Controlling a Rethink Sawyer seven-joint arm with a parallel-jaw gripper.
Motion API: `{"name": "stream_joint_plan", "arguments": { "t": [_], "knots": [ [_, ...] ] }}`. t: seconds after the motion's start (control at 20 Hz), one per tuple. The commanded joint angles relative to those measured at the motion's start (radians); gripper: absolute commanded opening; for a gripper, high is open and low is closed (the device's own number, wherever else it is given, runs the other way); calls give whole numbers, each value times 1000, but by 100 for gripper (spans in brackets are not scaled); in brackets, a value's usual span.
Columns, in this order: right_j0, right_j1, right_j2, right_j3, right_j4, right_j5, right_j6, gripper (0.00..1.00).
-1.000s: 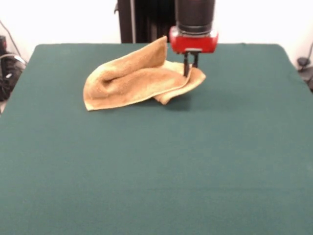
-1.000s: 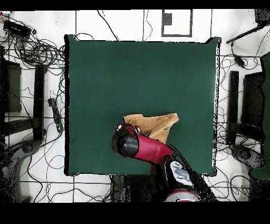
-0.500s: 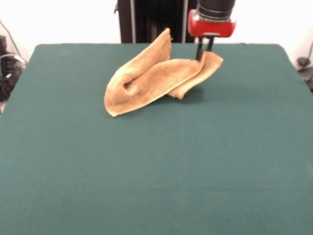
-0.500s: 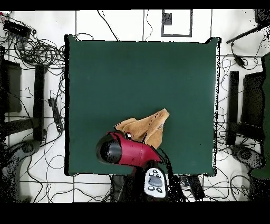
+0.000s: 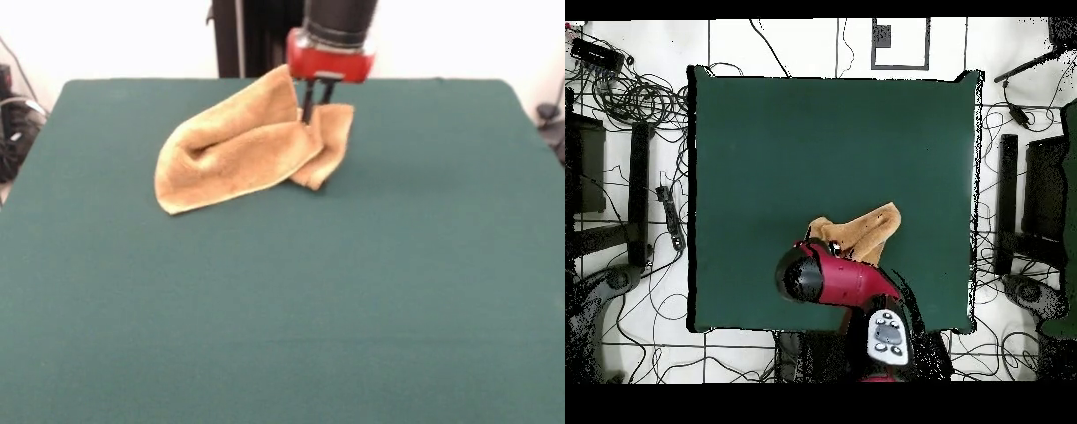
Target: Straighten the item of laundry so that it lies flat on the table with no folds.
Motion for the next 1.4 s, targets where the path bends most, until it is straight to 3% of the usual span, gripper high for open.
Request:
{"name": "stream_joint_plan", "arguments": {
  "t": [0.05,0.2,0.65,0.95,1.2,1.4],
  "knots": [
    [-109,114,81,-114,-101,-33,17,0],
    [-176,116,150,-86,-129,-15,19,0],
    [-182,108,160,-69,-172,-63,93,0],
    [-217,129,245,-50,-199,-174,124,0],
    [-192,145,264,-51,-176,-238,182,0],
    [-123,159,202,-80,-134,-277,211,0]
  ]
}}
